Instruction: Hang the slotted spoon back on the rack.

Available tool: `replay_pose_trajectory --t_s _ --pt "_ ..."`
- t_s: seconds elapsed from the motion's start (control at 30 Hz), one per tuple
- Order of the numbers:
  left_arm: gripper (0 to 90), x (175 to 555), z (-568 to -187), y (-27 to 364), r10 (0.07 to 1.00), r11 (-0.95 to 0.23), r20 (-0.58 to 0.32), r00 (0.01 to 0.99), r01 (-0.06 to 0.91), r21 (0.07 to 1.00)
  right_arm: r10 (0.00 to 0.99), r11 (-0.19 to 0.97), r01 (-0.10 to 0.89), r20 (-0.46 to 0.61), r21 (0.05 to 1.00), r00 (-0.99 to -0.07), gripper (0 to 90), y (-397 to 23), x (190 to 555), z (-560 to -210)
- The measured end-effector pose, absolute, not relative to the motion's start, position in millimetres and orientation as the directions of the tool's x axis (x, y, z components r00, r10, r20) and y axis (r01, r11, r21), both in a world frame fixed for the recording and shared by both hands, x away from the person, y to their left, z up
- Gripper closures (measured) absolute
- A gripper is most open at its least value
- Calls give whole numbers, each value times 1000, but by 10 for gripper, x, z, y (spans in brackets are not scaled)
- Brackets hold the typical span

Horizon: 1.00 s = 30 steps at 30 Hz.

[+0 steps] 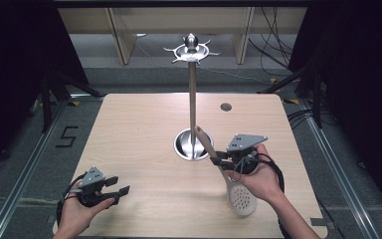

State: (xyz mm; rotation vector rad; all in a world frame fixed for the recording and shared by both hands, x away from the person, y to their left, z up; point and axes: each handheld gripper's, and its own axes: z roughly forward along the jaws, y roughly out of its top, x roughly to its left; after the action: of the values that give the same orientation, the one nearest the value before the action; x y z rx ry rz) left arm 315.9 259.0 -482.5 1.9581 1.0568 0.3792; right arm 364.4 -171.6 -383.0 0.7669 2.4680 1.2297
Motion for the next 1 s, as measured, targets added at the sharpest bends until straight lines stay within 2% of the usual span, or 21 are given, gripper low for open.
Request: replay_pose_trajectory --t_s 0.2,0.23,0.47,0.5,0.57,0.67,0.7,0.83,0.97,1.0 --pt "384 3144 -4821 2589 787 -275 -124 604 524 806 623 456 341 -22 822 -782 748 -1778 3570 -3793" --pt "384 3140 -4812 2615 779 -311 -100 619 520 795 624 459 325 -39 827 -780 748 -1795 3572 -3789" --pt "384 3127 -4805 2596 788 -277 -117 604 518 809 654 420 332 -28 845 -756 748 -1887 3515 -3740" --pt "384 3136 -4796 2621 776 -318 -90 624 511 799 668 407 334 -28 850 -744 748 -1894 3503 -3736" --pt "384 3139 -4794 2620 777 -319 -90 623 512 798 667 403 335 -23 852 -745 748 -1917 3504 -3720" --pt "384 3142 -4800 2613 779 -308 -92 621 505 806 660 401 299 -47 866 -750 748 -1940 3509 -3697" --pt "384 3137 -4807 2589 785 -271 -120 607 512 815 678 375 321 -21 869 -735 748 -1935 3485 -3683" --pt "384 3142 -4795 2620 775 -319 -87 626 506 801 684 361 275 -53 891 -727 748 -1951 3486 -3632" --pt "383 3133 -4788 2621 777 -315 -88 623 507 802 701 325 283 -29 902 -712 749 -1952 3488 -3608" --pt "384 3130 -4787 2622 778 -312 -90 622 508 803 706 324 258 -51 910 -707 749 -1959 3511 -3599"
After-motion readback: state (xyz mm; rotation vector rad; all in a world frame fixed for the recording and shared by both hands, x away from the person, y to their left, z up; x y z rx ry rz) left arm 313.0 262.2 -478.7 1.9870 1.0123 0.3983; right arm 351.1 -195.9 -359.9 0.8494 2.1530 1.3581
